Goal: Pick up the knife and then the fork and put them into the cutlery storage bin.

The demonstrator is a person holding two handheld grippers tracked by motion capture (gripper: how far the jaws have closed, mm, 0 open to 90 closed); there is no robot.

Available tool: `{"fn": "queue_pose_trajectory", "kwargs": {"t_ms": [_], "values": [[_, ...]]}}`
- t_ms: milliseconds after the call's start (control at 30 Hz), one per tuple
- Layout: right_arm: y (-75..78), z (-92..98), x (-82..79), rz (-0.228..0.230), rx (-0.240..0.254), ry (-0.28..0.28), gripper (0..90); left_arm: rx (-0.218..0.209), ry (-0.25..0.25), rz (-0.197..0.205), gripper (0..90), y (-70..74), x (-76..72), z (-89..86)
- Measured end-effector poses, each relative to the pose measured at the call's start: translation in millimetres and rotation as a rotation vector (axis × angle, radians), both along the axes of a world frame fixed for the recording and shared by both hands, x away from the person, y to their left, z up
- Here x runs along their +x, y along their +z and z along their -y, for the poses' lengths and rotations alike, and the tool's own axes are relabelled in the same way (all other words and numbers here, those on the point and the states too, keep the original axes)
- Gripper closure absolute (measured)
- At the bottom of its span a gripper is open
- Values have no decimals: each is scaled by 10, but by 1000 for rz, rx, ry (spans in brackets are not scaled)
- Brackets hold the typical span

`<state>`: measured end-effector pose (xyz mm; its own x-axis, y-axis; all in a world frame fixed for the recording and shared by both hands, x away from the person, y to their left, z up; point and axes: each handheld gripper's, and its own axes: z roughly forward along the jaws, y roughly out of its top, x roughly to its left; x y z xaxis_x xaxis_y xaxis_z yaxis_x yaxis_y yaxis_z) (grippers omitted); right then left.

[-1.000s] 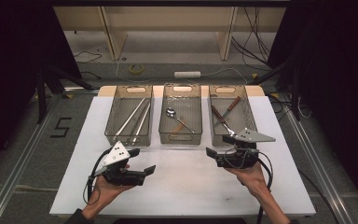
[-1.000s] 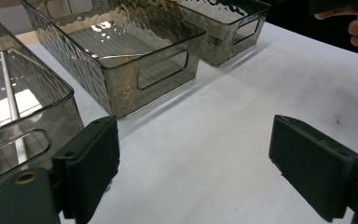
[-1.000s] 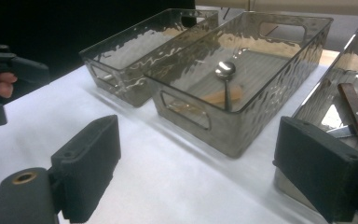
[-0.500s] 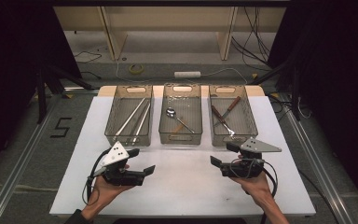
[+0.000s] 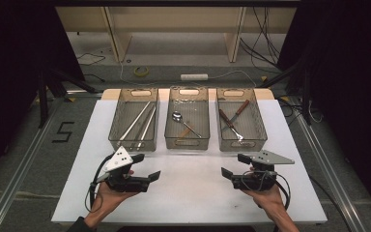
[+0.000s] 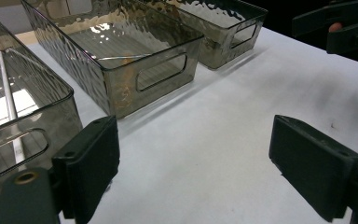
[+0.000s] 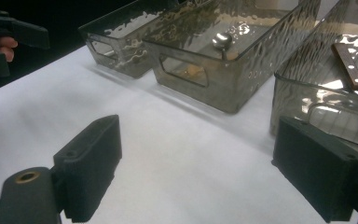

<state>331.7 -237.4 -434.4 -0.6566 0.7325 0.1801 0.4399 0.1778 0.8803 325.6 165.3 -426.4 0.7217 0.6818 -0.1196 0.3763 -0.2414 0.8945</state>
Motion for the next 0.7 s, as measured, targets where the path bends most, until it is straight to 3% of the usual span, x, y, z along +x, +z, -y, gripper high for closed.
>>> {"fn": "queue_pose_trajectory", "kwargs": {"t_ms": [700], "values": [[0, -3, -8, 4, -5, 1, 165, -1, 1, 2, 157, 0, 1, 0]]}}
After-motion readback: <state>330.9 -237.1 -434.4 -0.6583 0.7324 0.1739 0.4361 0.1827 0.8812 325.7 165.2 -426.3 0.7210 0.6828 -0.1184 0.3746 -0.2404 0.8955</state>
